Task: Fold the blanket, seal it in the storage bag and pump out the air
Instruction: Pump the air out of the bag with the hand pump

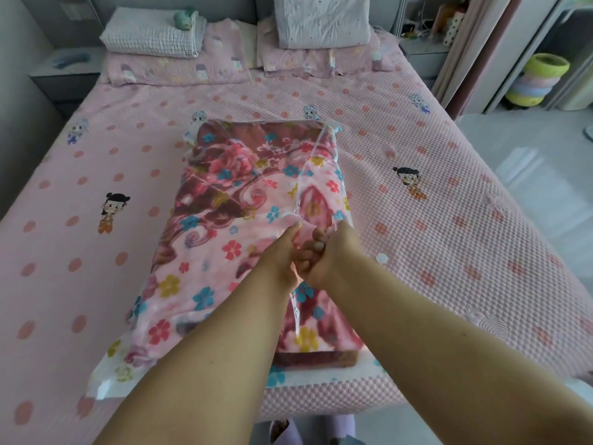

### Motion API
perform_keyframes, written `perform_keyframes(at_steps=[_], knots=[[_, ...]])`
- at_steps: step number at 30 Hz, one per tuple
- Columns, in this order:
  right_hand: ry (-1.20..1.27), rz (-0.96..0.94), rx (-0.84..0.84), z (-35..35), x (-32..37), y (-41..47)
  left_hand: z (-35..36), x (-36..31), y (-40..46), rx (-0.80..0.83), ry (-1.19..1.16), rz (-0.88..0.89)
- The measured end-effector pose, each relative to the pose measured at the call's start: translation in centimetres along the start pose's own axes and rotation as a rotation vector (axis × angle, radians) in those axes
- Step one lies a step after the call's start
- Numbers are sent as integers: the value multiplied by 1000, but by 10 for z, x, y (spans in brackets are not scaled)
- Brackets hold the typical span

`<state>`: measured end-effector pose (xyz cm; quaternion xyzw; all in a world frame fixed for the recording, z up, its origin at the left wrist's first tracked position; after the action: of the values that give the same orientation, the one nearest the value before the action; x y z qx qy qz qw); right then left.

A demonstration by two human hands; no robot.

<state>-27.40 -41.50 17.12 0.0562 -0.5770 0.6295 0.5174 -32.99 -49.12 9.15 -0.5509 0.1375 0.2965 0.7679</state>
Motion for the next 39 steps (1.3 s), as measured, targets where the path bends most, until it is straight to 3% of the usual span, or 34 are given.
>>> perform_keyframes(at_steps=[2,3,4,9,13,15,16,20,24,25,28,32,36,37,39], knots=[[-9,-53,81,-6,-5,-16,-7,-2,4,-46,41,9],[57,30,111,-3,-11,-30,-11,-3,5,-73,44,27],[146,142,89,1,-17,-42,-15,-5,7,-80,23,48],[182,130,-17,13,3,-13,-3,-7,4,-22,-13,15],[-49,-104,113,-1,6,-8,-4,-6,4,15,0,4],[17,50,170,0,-6,-40,-12,-4,7,-18,-4,16],[94,154,116,0,-13,-50,-14,-4,9,-25,-41,27],[182,132,22,1,-6,-26,-9,-5,9,-11,-1,17],[-109,-84,57,-6,5,-5,-8,-2,9,-24,5,22],[-67,-86,103,-8,0,-15,-10,-2,9,-42,13,29],[139,179,102,-7,-16,-51,-16,-3,10,-60,-17,51],[210,149,9,-1,-3,-19,-6,-8,7,-19,28,34],[-72,-66,59,-11,8,-7,-4,-6,5,-31,52,33],[-51,-46,113,-10,4,-23,-6,-6,7,-40,54,41],[119,168,131,-1,-9,-50,-11,-7,9,-42,7,41]])
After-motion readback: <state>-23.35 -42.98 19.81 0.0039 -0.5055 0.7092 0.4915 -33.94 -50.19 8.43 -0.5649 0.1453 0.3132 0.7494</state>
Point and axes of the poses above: each hand's wrist, its own y-axis towards the middle knuckle, its own z-axis out of the palm, x = y × z, the point moved 6 cm from there along y, towards the middle knuckle, and after that the axes turned 4 degrees about y, right-handed, at the moved point
